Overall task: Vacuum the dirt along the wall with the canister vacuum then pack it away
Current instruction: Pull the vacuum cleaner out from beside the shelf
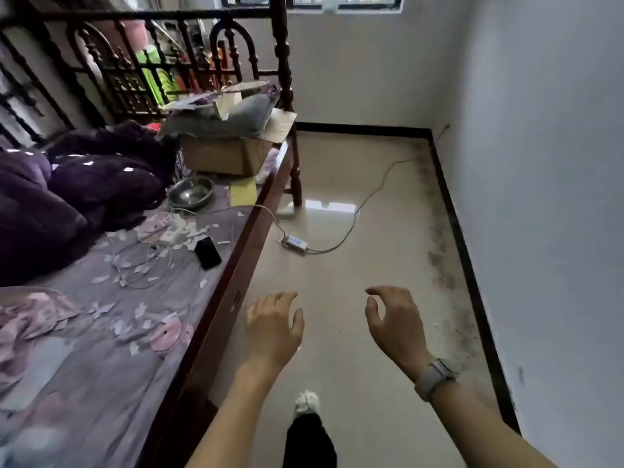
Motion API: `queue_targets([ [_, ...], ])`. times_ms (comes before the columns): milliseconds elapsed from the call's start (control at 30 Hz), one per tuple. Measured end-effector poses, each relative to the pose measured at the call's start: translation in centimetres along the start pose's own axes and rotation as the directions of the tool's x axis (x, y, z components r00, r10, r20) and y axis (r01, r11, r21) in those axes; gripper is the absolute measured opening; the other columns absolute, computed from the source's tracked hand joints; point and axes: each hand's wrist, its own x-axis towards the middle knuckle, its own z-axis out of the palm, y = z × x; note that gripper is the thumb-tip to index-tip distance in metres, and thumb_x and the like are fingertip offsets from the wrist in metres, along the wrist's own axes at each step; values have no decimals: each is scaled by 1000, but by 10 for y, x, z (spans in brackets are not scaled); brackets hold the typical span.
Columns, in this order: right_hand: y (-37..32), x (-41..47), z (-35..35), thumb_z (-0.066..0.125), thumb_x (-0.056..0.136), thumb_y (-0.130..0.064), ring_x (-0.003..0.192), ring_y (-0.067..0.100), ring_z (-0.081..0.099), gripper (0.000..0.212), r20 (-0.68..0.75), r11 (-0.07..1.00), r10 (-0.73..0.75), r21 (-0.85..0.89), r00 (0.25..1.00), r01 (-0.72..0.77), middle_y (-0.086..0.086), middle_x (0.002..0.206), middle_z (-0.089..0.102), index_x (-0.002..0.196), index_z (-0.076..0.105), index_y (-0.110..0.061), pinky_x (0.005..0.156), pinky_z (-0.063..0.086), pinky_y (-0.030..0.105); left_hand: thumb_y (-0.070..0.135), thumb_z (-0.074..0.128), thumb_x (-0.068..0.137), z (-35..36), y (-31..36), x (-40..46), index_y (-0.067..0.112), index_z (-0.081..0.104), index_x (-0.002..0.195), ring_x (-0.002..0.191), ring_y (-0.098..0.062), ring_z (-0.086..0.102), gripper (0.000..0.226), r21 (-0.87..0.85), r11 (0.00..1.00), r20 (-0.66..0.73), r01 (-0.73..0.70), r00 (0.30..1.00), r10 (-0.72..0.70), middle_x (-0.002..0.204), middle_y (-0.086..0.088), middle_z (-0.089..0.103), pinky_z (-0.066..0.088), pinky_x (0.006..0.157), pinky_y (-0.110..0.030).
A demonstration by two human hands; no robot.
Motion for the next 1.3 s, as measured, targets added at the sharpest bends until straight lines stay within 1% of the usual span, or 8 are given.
queue_targets([
  [133, 22, 49, 43, 52, 93, -14, 119, 24, 48, 28, 141, 993, 99, -78, 985, -88, 4, 121, 61, 119, 62, -10, 96, 37, 33, 33, 45, 96, 36, -31, 51, 22, 48, 135, 126, -15, 41, 40, -6, 995, 136, 101, 986, -99, 135, 5, 49, 26, 106, -34],
  [200, 25, 87, 62, 49, 95, -16, 123, 22, 45, 33, 225, 991, 120, -78, 967, -105, 5, 129, 56, 127, 56, -11, 101, 35, 33, 33, 45, 96, 41, -38, 97, 22, 47, 135, 127, -15, 39, 40, -51, 995, 183, 91, 980, -80, 136, 5, 47, 25, 106, -34],
  [300, 18, 152, 77, 46, 97, -22, 126, 18, 41, 37, 294, 982, 162, -139, 942, -126, 0, 135, 51, 133, 50, -17, 103, 34, 34, 35, 45, 95, 37, -45, 181, 24, 47, 135, 126, -15, 41, 41, -17, 1000, 190, 12, 982, -9, 137, 7, 47, 25, 104, -30],
  [433, 12, 238, 84, 45, 97, -25, 126, 15, 40, 34, 256, 971, 183, -196, 949, -135, -4, 133, 52, 130, 53, -21, 100, 32, 31, 35, 44, 95, 32, -44, 283, 24, 46, 135, 125, -16, 42, 41, 33, 996, 229, -78, 971, 68, 137, 6, 47, 26, 103, -31],
  [600, 16, 331, 91, 44, 97, -22, 124, 19, 43, 36, 256, 968, 233, -154, 938, -198, -2, 135, 51, 132, 50, -18, 102, 34, 33, 35, 41, 96, 41, -30, 376, 24, 44, 136, 125, -15, 41, 42, 29, 993, 288, -116, 952, 102, 137, 4, 46, 28, 102, -32],
  [700, 30, 386, 99, 44, 97, -24, 124, 17, 41, 36, 241, 958, 243, -210, 940, -194, -4, 133, 52, 132, 50, -21, 99, 33, 32, 36, 40, 96, 55, -22, 429, 24, 43, 137, 125, -15, 41, 43, 45, 990, 318, -135, 941, 114, 137, 6, 45, 28, 103, -31],
  [1067, 108, 684, 106, 41, 97, -29, 132, 14, 33, 39, 267, 953, 177, -287, 947, -97, -4, 139, 46, 134, 47, -20, 103, 28, 30, 35, 39, 97, 81, 61, 724, 24, 41, 138, 128, -14, 37, 42, 129, 973, 276, -190, 950, 149, 139, 7, 43, 28, 101, -30],
  [1300, 121, 875, 94, 41, 97, -28, 132, 17, 35, 40, 268, 945, 110, -328, 957, -17, -3, 138, 47, 136, 46, -18, 105, 27, 32, 35, 41, 96, 76, 103, 895, 22, 41, 137, 128, -16, 38, 43, 145, 975, 200, -169, 970, 138, 138, 5, 44, 27, 102, -32],
])
